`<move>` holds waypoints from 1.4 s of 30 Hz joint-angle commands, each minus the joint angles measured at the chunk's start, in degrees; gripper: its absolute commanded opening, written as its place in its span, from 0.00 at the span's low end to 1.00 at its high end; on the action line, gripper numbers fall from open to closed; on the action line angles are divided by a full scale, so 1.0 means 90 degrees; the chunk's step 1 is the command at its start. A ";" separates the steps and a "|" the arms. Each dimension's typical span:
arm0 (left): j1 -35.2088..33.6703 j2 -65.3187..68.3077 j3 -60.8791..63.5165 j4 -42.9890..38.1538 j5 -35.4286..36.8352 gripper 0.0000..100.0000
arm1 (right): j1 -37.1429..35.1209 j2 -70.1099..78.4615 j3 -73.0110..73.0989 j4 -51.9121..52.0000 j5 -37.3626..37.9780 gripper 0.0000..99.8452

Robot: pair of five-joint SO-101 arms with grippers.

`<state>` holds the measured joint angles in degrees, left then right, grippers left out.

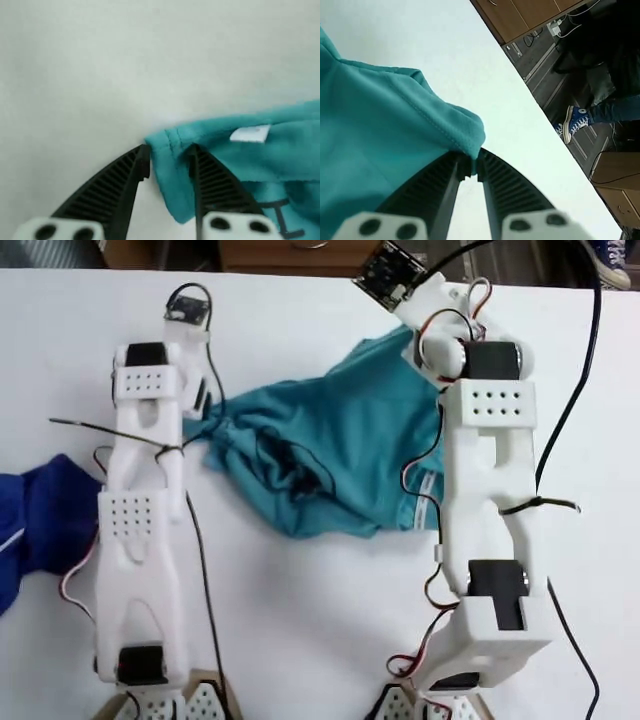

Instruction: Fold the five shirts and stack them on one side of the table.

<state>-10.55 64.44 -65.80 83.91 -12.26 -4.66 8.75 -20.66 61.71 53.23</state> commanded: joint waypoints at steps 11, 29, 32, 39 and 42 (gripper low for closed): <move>0.0068 -0.0010 -0.0239 0.0195 -0.0283 0.04 | -0.0024 -0.0034 -0.0029 -0.0083 -0.0029 0.02; -0.0020 -0.1553 -0.3287 0.2032 -0.1114 0.02 | -0.0278 -0.0112 -0.2364 0.0493 -0.0928 0.02; -0.0127 -0.2100 -0.3297 0.2032 -0.1114 0.02 | -0.0366 -0.0112 -0.3292 0.0835 -0.0928 0.02; -0.0400 -0.3214 -0.3297 0.2051 -0.1114 0.02 | -0.0376 -0.0112 -0.5265 0.1724 -0.0918 0.02; -0.0488 -0.3624 -0.3287 0.2061 -0.1114 0.02 | -0.0376 -0.0112 -0.5880 0.2046 -0.0899 0.02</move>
<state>-13.89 38.51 -93.41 101.41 -21.93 -7.65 8.75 -67.25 78.15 45.32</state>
